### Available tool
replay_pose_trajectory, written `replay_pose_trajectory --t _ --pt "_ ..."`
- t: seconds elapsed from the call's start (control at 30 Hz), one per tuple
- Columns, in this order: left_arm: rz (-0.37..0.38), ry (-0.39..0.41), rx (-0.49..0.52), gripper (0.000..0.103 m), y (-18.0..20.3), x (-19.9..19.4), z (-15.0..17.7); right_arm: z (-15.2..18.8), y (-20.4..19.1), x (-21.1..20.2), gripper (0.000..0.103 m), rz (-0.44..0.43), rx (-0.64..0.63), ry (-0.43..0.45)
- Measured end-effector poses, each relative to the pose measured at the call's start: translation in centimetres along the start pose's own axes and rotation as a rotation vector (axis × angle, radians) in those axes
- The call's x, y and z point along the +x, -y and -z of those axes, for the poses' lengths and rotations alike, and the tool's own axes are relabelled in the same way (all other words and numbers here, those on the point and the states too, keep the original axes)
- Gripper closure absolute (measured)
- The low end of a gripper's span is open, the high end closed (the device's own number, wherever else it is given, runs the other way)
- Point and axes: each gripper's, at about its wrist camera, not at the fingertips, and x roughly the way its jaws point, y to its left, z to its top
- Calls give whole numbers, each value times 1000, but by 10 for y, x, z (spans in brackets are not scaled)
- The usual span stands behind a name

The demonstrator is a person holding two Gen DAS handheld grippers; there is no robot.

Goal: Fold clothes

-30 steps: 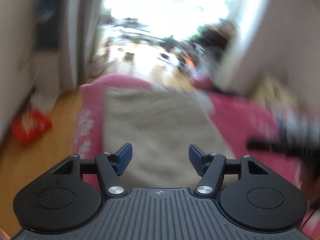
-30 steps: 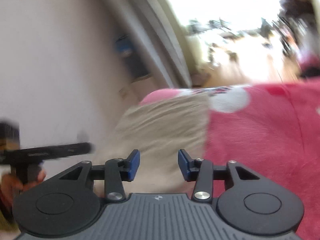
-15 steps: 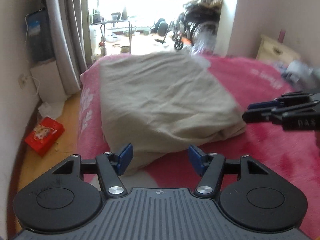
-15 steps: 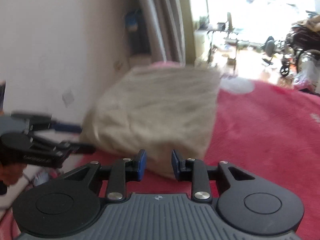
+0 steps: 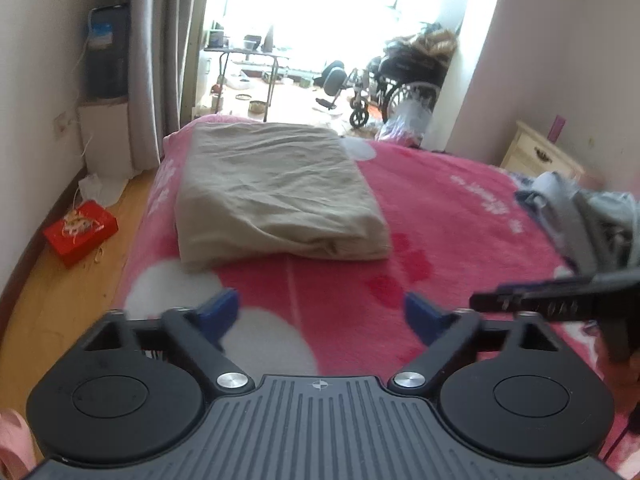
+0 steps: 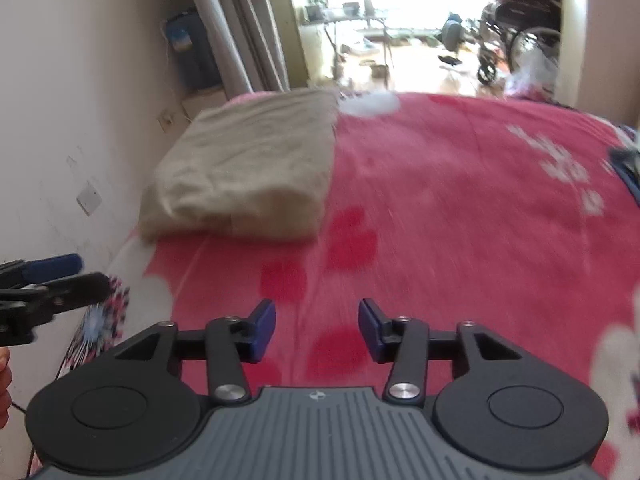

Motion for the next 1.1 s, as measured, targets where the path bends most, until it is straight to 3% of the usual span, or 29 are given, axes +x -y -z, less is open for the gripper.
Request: replay_pose_trajectory --t 0.07,0.1,0.27,0.43,0.5,0.7,0.9,1.1 --pt "-14 35 15 2 11 -18 5 11 -2 -18 47 21 -3 5" --pt "-28 51 23 0 17 -27 7 16 -3 -26 40 32 -5 7" --pt "-96 90 -46 0 40 -75 2 34 -6 -78 27 44 6 64" --pt "-181 81 -81 0 69 -114 -6 43 -12 -129 13 64 -11 144" --pt "-215 82 -72 0 82 -124 -4 45 -12 -149 0 51 -19 171" --pt "-275 114 -126 0 113 -148 -4 43 -12 -191 0 35 -45 221" --pt "-416 85 -107 0 137 -145 -9 51 -11 -204 0 66 5 293" --pt "-467 58 -73 0 143 -133 -3 52 -16 -203 0 103 1 306"
